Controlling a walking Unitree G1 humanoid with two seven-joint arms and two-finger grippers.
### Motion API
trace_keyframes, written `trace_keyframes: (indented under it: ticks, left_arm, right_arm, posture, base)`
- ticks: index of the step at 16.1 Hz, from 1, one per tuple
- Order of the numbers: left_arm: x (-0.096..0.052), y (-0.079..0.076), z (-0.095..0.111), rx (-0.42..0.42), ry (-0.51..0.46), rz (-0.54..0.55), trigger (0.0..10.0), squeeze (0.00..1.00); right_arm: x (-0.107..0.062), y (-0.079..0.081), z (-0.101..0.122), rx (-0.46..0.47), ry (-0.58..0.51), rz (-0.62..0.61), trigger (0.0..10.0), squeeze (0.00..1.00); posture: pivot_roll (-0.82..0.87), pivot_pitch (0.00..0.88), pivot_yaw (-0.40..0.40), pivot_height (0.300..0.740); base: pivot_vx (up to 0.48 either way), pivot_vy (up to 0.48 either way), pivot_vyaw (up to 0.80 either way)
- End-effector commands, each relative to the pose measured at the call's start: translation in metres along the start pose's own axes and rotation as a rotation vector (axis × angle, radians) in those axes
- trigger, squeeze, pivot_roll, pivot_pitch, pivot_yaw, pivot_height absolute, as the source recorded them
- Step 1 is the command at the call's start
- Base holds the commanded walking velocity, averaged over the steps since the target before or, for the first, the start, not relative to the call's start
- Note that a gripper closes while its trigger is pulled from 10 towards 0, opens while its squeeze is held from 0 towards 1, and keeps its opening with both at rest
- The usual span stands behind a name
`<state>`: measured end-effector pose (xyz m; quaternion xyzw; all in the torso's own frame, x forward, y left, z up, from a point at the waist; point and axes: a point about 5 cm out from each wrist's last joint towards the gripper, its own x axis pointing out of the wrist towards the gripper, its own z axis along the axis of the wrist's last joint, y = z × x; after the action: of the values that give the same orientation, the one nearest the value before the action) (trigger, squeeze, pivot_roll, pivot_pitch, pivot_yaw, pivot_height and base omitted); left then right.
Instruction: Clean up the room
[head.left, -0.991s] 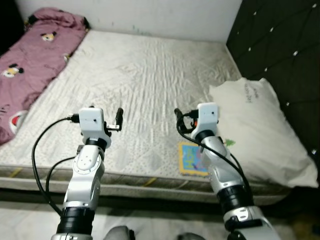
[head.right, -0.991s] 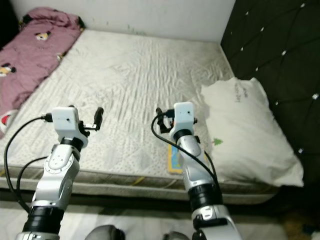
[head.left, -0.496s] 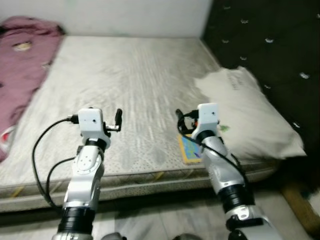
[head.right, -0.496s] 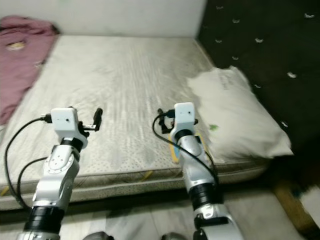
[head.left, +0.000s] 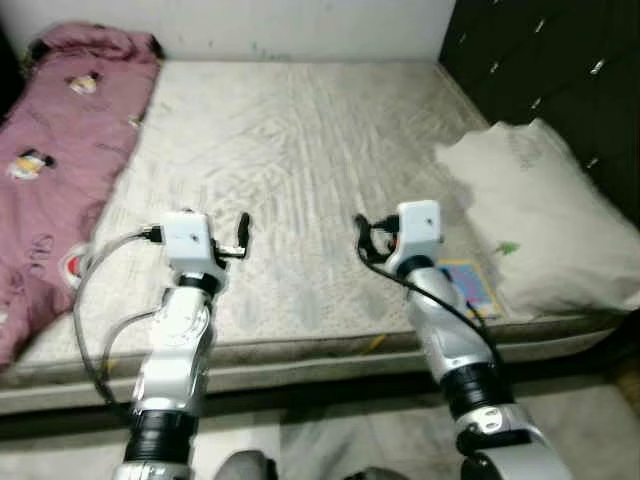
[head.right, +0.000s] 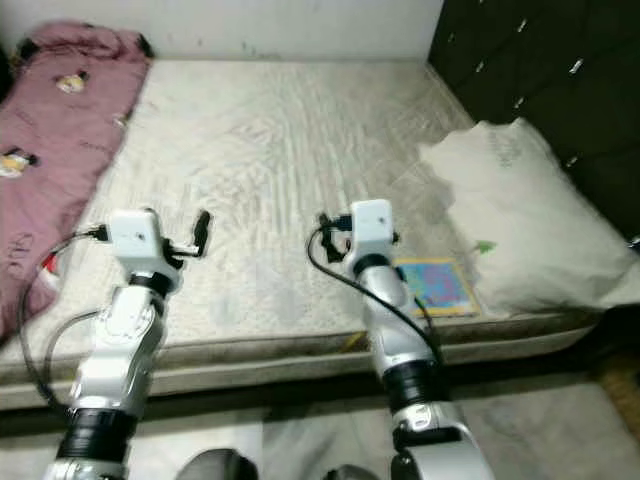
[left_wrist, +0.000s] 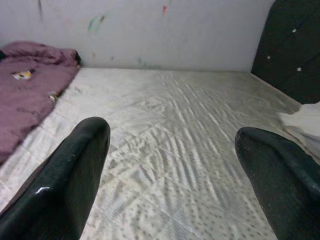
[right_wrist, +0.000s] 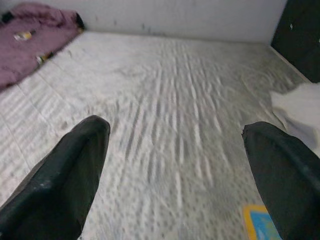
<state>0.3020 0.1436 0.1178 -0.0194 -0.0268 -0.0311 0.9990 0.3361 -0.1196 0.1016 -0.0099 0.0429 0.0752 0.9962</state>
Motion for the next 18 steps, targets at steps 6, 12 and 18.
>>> trace_keyframes:
  ticks: [6, 12, 18]
  left_arm:
    - [-0.0015, -0.0053, 0.0035, -0.032, -0.022, -0.047, 10.0, 0.0]
    - [-0.0017, -0.0057, 0.0029, -0.029, -0.018, -0.057, 10.0, 0.0]
    - [-0.0007, -0.0046, 0.0031, -0.028, -0.012, -0.048, 10.0, 0.0]
  right_arm:
    - [0.0017, -0.0023, 0.0035, -0.007, -0.009, -0.002, 10.0, 0.0]
    - [0.0015, -0.0012, 0.0024, -0.007, -0.006, -0.001, 10.0, 0.0]
    - [0.0028, -0.0014, 0.003, -0.006, -0.004, -0.005, 10.0, 0.0]
  posture:
    - [0.1, 0.0, -0.048, 0.74]
    - [0.1, 0.0, -0.045, 0.74]
    - [0.09, 0.0, -0.046, 0.74]
  base:
    - [0.045, 0.0, 0.0]
    - [0.271, 0.0, 0.0]
    - [0.22, 0.0, 0.0]
